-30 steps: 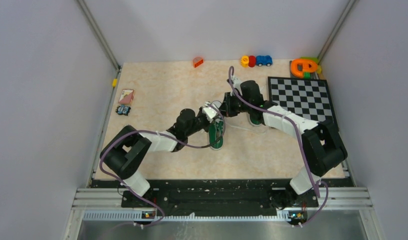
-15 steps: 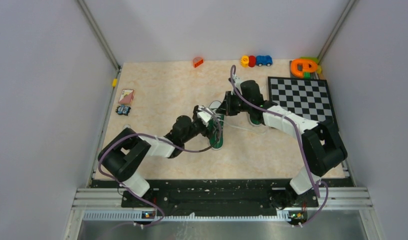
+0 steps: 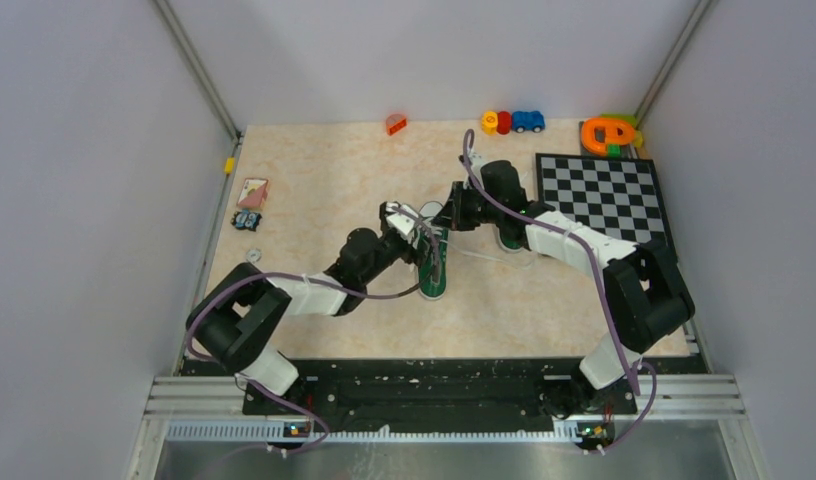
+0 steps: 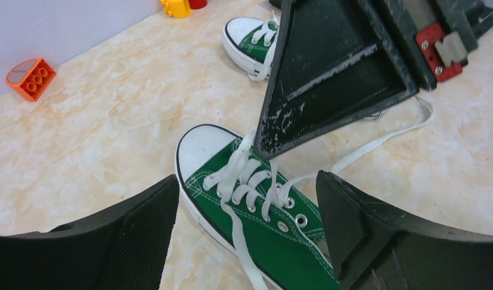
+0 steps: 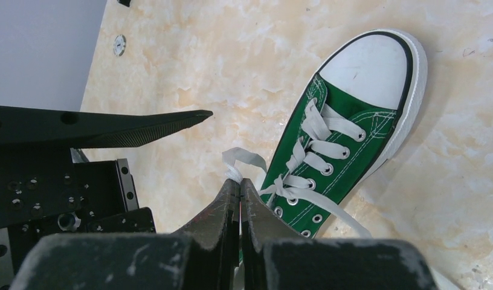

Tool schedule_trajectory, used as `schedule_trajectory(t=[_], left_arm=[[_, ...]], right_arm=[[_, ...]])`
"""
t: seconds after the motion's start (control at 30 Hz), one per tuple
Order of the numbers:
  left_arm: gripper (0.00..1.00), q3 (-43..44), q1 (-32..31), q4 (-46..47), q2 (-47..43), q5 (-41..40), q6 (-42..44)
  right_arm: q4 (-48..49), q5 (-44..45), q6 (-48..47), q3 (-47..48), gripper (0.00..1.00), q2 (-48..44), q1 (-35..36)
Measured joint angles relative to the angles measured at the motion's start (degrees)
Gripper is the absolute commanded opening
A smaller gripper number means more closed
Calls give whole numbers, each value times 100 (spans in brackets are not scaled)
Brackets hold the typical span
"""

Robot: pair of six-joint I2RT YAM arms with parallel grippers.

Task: Tie the shoes
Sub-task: Wrap the shoelace around the shoelace.

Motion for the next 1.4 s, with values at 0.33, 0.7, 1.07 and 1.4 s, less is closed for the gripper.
schedule_trajectory(t=[0.33,0.7,1.07,1.4], left_arm=[[77,289,-122,94,407,-120,-90],[39,422,-295,92,494,-372,81],[28,509,-295,-4,741,-433,103],[0,507,-295,13,826,-409,109]], right_arm=[[-2,-4,50,0,0,0,0],[0,-22,96,0,0,0,0],[-2,-22,114,2,0,0,0],[-2,-20,111,2,0,0,0]])
